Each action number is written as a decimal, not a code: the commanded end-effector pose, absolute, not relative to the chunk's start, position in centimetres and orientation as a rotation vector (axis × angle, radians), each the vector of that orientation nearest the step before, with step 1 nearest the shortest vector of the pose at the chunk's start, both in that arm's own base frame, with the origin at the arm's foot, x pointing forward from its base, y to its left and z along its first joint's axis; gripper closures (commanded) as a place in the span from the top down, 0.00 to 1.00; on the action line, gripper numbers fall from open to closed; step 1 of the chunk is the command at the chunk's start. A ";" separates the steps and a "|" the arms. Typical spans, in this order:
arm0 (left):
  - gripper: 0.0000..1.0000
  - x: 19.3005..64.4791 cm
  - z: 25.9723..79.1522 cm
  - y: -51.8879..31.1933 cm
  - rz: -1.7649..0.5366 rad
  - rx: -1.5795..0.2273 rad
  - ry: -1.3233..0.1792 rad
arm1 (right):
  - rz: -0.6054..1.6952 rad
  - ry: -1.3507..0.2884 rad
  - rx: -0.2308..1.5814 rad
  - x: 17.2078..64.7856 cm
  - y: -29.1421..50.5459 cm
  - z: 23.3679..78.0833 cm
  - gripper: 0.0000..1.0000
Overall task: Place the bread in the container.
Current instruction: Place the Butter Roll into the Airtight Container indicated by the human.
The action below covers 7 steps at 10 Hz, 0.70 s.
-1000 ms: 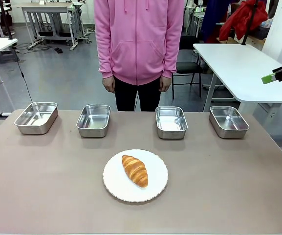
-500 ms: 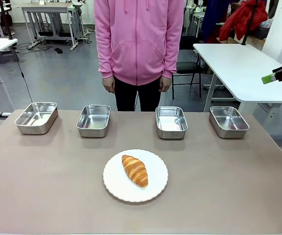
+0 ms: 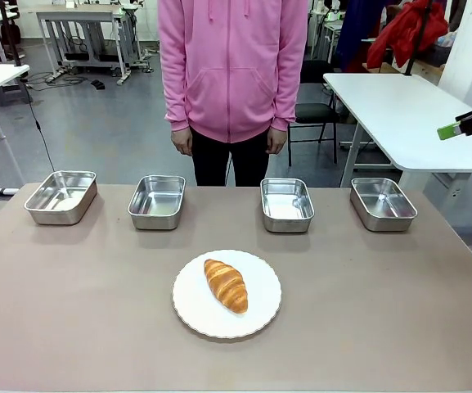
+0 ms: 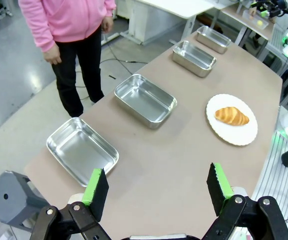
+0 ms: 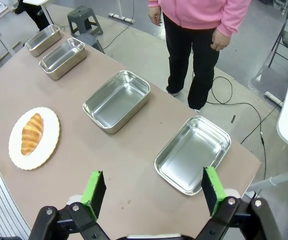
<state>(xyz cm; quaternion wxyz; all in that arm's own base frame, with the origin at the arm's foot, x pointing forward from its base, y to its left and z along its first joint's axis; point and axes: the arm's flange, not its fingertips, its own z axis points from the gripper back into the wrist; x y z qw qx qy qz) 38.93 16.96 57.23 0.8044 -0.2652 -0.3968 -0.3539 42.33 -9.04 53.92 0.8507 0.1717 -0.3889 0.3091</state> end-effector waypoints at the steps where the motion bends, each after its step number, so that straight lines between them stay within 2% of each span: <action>1: 1.00 39.0 57.4 17.2 -0.764 -0.564 -0.855 | 0.659 -0.830 0.370 42.5 -9.0 53.9 1.00; 7: 1.00 39.0 57.4 17.2 -0.764 -0.564 -0.855 | 0.659 -0.830 0.370 42.5 -9.0 53.9 1.00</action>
